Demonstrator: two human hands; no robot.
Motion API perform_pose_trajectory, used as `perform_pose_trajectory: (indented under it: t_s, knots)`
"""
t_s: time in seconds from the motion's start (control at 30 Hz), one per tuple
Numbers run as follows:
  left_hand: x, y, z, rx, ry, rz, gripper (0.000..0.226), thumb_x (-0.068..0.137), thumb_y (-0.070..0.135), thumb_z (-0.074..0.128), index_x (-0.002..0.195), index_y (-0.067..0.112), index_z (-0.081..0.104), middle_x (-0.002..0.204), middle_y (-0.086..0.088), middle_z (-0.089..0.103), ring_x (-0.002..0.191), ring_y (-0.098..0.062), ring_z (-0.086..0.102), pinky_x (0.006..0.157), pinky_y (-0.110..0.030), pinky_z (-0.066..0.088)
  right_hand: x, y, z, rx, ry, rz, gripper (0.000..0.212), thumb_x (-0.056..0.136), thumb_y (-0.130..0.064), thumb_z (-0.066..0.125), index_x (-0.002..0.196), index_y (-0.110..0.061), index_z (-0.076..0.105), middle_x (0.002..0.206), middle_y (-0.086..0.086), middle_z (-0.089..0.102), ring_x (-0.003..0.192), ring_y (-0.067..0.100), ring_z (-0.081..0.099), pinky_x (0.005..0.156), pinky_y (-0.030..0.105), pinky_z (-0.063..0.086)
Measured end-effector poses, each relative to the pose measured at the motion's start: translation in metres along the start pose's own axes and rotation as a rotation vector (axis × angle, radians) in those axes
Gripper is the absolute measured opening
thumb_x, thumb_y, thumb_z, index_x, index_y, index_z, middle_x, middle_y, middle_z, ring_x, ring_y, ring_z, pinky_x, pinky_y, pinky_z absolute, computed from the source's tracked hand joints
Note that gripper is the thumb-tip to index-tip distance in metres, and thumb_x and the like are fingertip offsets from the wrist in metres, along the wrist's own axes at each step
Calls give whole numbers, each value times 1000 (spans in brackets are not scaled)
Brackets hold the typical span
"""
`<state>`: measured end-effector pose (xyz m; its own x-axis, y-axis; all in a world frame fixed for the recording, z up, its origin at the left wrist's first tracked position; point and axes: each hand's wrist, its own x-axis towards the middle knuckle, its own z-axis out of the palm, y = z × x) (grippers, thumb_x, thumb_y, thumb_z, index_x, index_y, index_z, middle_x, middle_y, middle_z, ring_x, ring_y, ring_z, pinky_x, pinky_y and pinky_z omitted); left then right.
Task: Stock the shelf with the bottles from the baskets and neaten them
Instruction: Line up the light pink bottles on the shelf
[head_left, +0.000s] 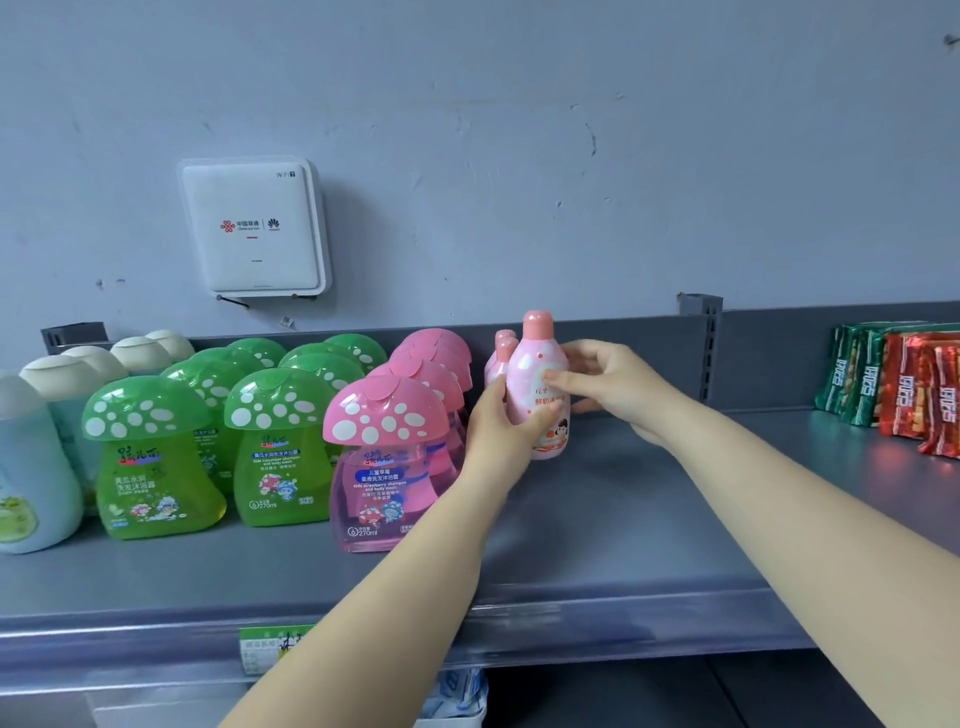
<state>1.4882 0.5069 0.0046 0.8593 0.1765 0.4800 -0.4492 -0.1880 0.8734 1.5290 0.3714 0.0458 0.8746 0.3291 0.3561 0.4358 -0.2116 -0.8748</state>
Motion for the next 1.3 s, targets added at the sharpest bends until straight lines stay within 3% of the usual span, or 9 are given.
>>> perform_pose_trajectory:
  t_s: [0.13, 0.23, 0.3, 0.43, 0.53, 0.63, 0.87, 1.13, 1.3]
  knots:
    - [7, -4, 2, 9, 103, -36, 37, 85, 18, 68, 116, 15, 49, 106, -1, 61, 94, -16, 60, 76, -25, 50, 11, 2, 14, 10, 84, -26, 30, 82, -21, 70, 109, -11, 60, 101, 0, 66, 94, 16, 66, 74, 31, 57]
    - [12, -9, 3, 48, 162, -84, 27, 87, 16, 64, 91, 27, 40, 86, 6, 51, 78, -13, 53, 66, -17, 42, 20, 9, 25, -54, 141, -36, 34, 78, -23, 75, 106, -11, 61, 102, 2, 67, 96, 20, 65, 83, 42, 56]
    - [13, -13, 2, 176, 138, -67, 31, 88, 12, 61, 99, 28, 37, 85, 12, 45, 77, -9, 48, 61, -12, 37, 22, 15, 31, -111, 189, -49, 37, 75, -25, 77, 105, -10, 61, 103, 2, 68, 95, 18, 65, 85, 40, 55]
    - [18, -21, 4, 437, 89, -146, 38, 90, 8, 54, 126, 8, 41, 118, -7, 52, 102, -22, 51, 79, -23, 40, 24, 28, 39, -171, 238, -50, 36, 74, -27, 78, 102, -13, 60, 100, 0, 67, 90, 15, 64, 82, 32, 54]
    - [20, -25, 4, 540, 65, -277, 21, 93, 11, 45, 114, 7, 45, 117, -12, 54, 104, -27, 55, 86, -32, 47, 24, 38, 44, -222, 210, -33, 38, 74, -29, 78, 103, -13, 60, 100, 0, 67, 89, 14, 63, 79, 28, 52]
    - [21, -26, 2, 532, 53, -306, 5, 96, 12, 40, 101, 11, 40, 110, -11, 52, 95, -23, 52, 71, -24, 41, 24, 42, 46, -223, 217, -33, 41, 74, -30, 78, 105, -11, 59, 100, 0, 67, 90, 14, 64, 80, 29, 53]
    - [16, -20, 1, 529, 36, -295, 29, 92, 9, 47, 120, 6, 43, 119, -14, 53, 106, -30, 54, 87, -35, 46, 22, 39, 47, -216, 205, -5, 41, 75, -31, 77, 107, -15, 57, 101, -4, 64, 92, 14, 62, 80, 26, 50]
    - [-7, 2, -6, 565, 43, 0, 36, 95, 10, 43, 131, 10, 41, 127, -9, 51, 119, -28, 49, 93, -30, 40, 16, 23, 40, -317, 246, 45, 47, 84, -43, 62, 120, -15, 49, 109, -4, 57, 97, 14, 55, 79, 25, 43]
    - [-20, 21, -1, 729, -73, 164, 37, 94, 12, 46, 131, 9, 44, 133, -10, 48, 116, -27, 50, 92, -31, 42, -1, -1, 16, -333, 332, -18, 21, 88, -15, 48, 107, -18, 56, 89, -6, 60, 92, 19, 61, 86, 42, 52]
